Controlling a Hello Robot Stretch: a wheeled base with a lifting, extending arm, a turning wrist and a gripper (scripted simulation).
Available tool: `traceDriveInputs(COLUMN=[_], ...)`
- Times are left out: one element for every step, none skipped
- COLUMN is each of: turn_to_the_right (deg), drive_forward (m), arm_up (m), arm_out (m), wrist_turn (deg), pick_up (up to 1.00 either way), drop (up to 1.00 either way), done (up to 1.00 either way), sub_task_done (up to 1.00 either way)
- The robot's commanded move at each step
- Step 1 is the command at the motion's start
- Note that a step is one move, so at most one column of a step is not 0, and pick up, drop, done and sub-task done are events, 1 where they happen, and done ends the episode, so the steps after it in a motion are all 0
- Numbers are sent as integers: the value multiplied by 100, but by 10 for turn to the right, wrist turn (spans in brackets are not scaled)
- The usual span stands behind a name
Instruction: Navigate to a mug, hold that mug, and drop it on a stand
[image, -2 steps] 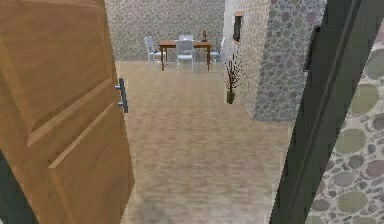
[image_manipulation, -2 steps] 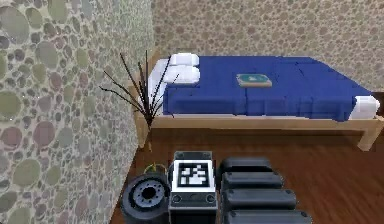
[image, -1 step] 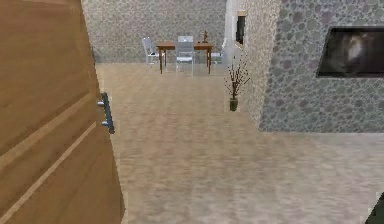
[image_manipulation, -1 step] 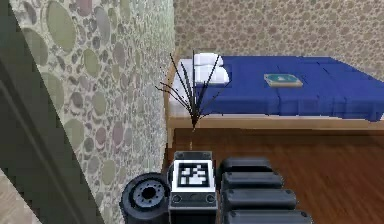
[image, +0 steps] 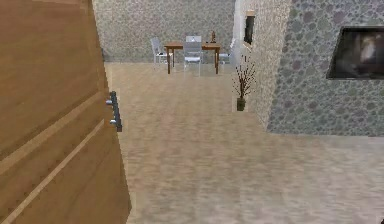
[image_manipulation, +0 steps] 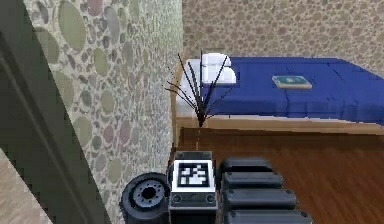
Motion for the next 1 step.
traceDriveInputs(turn_to_the_right=[450], drive_forward=[0], arm_up=[0], arm_out=[0], wrist_turn=[0], pick_up=[0], drop=[0], done=[0], sub_task_done=[0])
